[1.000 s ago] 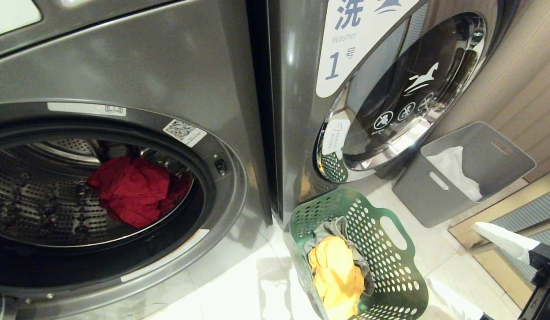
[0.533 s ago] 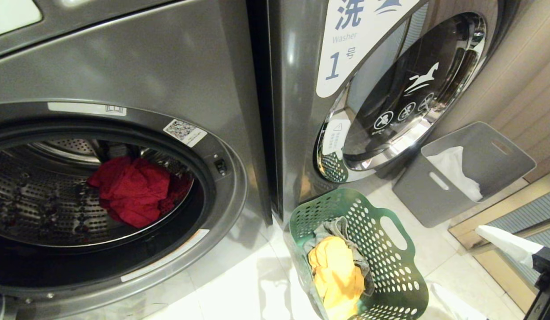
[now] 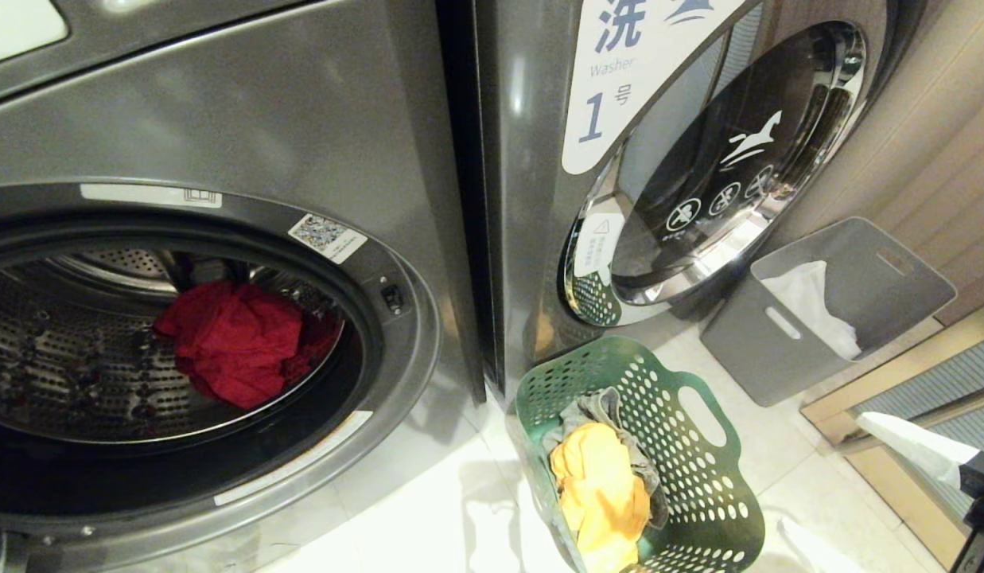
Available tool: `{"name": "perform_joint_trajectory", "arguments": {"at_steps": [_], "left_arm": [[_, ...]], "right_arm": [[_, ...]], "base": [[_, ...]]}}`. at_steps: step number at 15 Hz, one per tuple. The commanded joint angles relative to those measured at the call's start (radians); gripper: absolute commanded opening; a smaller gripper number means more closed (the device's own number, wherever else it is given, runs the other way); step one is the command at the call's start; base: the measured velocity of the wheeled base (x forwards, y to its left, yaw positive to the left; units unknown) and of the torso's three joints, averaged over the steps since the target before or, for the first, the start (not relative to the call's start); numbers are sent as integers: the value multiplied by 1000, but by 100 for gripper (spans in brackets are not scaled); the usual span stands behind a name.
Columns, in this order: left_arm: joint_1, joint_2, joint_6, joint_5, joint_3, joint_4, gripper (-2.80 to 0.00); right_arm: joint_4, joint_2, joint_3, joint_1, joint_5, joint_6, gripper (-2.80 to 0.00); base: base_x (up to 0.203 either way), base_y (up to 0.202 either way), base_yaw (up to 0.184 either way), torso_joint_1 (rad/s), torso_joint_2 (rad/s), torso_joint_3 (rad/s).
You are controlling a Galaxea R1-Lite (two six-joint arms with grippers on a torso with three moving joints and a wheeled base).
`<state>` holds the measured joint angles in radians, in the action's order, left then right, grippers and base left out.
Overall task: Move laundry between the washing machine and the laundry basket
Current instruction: Pick a cloth and place it into the basket
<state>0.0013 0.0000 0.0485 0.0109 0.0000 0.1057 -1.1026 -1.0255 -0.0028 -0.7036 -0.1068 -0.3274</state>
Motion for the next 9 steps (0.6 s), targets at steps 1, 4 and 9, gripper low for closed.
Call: {"name": "perform_joint_trajectory", "arguments": {"at_steps": [1, 4, 9], "left_arm": [[0, 2, 1, 0, 40, 2, -280], [0, 2, 1, 0, 40, 2, -280], [0, 2, 1, 0, 40, 2, -280]], "right_arm": [[-7, -1, 0, 0, -1, -2, 0], [-7, 0, 0, 0, -1, -1, 0], [-7, 1, 1, 0, -2, 1, 0]], "base": [[-3, 1, 76, -2, 3, 2], [0, -6, 161, 2, 4, 4], [3, -8, 175, 2, 5, 2]]}}
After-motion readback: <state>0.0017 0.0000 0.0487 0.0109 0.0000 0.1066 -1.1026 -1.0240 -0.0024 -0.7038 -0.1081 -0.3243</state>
